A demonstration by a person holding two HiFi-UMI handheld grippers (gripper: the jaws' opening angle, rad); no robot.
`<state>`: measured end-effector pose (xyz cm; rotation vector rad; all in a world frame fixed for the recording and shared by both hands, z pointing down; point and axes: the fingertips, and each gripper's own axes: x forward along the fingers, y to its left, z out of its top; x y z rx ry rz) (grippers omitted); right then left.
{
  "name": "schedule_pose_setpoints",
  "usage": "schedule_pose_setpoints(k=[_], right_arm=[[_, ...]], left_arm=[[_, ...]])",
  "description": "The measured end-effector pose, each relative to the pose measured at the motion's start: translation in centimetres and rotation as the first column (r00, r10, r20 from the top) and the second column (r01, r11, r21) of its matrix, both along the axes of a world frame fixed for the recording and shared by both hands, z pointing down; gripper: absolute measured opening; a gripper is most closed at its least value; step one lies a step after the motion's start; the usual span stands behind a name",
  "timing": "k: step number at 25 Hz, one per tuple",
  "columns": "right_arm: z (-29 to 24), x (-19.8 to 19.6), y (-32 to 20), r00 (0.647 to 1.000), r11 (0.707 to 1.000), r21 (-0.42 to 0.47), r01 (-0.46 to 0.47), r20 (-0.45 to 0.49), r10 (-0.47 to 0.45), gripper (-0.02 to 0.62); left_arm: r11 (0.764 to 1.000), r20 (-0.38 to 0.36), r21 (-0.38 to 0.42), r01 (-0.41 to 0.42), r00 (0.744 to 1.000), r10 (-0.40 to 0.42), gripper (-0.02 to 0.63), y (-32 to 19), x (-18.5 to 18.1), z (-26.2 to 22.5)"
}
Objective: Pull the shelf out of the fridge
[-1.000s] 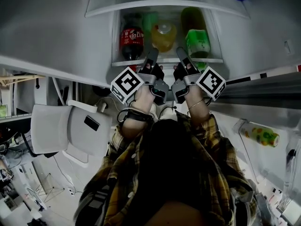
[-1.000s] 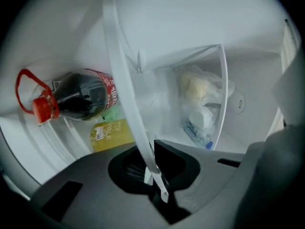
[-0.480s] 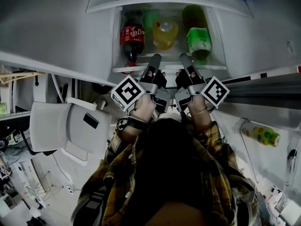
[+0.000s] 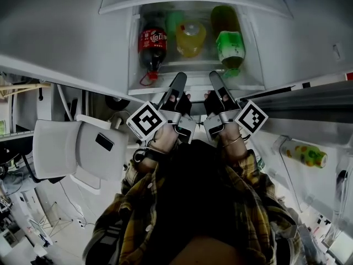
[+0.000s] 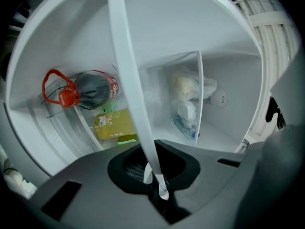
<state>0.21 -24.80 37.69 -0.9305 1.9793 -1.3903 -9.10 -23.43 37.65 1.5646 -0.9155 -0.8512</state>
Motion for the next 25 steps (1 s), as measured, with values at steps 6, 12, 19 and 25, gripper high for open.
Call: schedule_pose_setpoints(k=[6,12,19,25], right_arm=[[-0.2,-0.1,1.7,1.0,1.0,0.01,0.005,-0.008,-0.005,0.057],[-0.3,0.3,3.8,1.0,1.0,0.013,-0.001,-0.011,0.001,0.058],[-0.3,0.5,5.9,1.0,1.0,0.017,-0.002,-0.022,0.002,0.058],[-0.4,0.4,7.2,1.0,1.0,0.016,-0.006,-0.021,0.006,0.058]], left_arm=[[1.0,0.008,0.0,0.001,1.0,-0.001,0.032,1.7,-0.3,0.1],[1.0,0.002,0.007,0.0,1.0,0.0,0.034,3.8,-0.1,0.1],[1.0,0.013,0.012,-0.003,1.0,0.003,0.035,5.9,0.0,0.1],[1.0,0.007,0.012,-0.009,1.0,0.009,0.037,7.1,0.0,0.0]])
